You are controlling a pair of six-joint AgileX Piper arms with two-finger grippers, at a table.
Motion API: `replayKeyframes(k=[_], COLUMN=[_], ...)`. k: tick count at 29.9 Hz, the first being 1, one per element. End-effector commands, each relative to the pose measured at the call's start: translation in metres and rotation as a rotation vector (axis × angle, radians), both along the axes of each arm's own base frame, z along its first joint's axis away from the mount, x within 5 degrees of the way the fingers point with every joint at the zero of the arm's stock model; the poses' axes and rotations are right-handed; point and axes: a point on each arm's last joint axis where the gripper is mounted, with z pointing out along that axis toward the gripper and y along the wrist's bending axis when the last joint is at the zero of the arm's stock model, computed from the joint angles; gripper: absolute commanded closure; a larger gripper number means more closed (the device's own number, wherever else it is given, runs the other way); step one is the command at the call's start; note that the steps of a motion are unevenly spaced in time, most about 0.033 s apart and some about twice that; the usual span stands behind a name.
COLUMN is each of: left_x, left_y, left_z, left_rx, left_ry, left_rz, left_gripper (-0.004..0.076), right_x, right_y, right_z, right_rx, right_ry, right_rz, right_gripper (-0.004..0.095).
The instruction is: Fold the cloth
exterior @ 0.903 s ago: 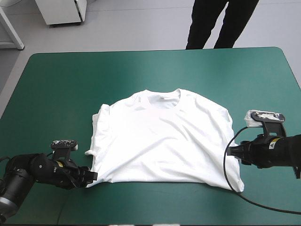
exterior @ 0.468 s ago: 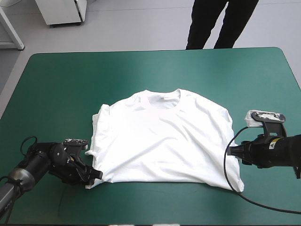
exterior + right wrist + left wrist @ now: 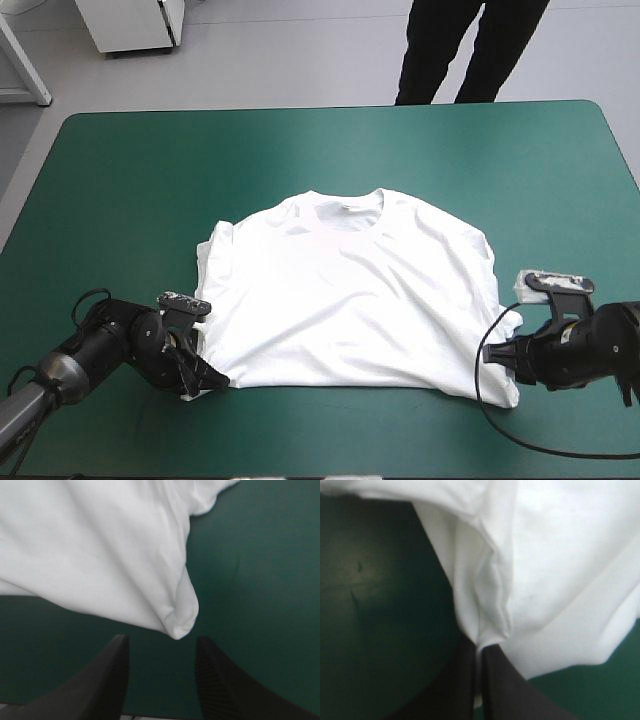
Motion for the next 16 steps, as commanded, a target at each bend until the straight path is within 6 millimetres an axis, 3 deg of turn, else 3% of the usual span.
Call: replayKeyframes(k=[1, 6, 16], left_x=[0.000, 0.000, 0.000], left_y=[-0.009, -0.010, -0.011], left_z=[-0.002, -0.002, -0.001], left_rx=[-0.076, -0.078, -0.095], left_ry=[0.008, 0.009, 0.016], left_rz=[0.047, 0.049, 0.060], left_gripper=[0.0746, 0.0746, 0.0746], right_x=[0.000, 0.007, 0.034], right_y=[0.000, 0.001, 0.004], right_z=[-0.014, -0.036, -0.067], right_rx=[0.010, 0.021, -0.004], right_ry=[0.000, -0.039, 0.083], right_rz=[-0.006, -0.043, -0.034], right_gripper=[0.0501, 0.0501, 0.0501])
